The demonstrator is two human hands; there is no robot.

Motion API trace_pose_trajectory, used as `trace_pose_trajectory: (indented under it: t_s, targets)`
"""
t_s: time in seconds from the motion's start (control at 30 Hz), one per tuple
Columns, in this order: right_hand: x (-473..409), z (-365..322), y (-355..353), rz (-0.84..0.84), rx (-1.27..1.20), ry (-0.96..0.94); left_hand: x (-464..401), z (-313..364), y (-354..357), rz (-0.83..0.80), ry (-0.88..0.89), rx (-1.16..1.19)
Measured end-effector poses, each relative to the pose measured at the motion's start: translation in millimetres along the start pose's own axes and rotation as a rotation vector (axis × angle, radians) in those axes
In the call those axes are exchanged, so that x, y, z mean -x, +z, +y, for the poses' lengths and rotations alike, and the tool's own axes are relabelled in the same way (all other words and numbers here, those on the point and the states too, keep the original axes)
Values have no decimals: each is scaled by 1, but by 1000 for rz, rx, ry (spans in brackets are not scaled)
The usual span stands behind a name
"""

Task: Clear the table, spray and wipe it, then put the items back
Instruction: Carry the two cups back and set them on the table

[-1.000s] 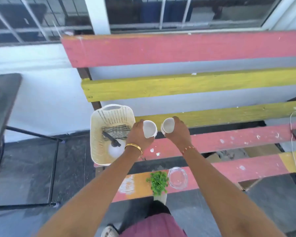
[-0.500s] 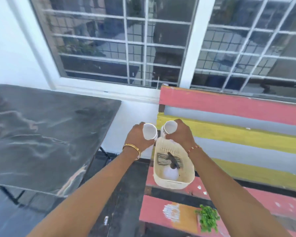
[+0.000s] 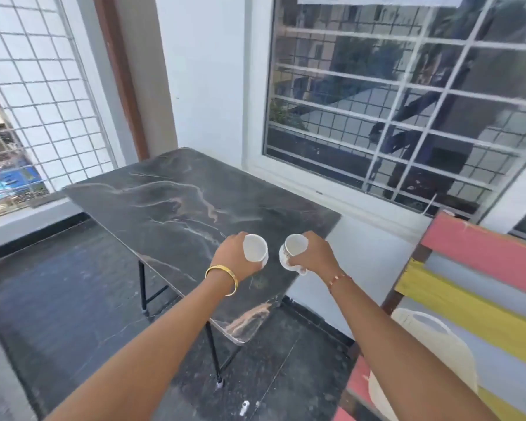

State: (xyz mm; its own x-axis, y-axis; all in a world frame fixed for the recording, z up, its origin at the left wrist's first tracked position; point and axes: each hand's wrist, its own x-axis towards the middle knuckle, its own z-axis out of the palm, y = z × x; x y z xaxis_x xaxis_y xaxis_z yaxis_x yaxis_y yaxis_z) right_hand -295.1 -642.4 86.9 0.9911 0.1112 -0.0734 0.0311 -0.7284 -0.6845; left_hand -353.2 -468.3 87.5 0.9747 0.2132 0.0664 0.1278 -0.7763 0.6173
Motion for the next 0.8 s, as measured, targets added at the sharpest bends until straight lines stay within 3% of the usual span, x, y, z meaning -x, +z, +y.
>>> trace_pose_trajectory:
  t_s: [0.4, 0.8]
  targets:
    - [-95, -83, 121, -184, -1, -39, -72, -116, -46, 17, -252, 8]
    - [-218, -142, 192, -127, -32, 92, -226, -195, -82, -128, -229, -68]
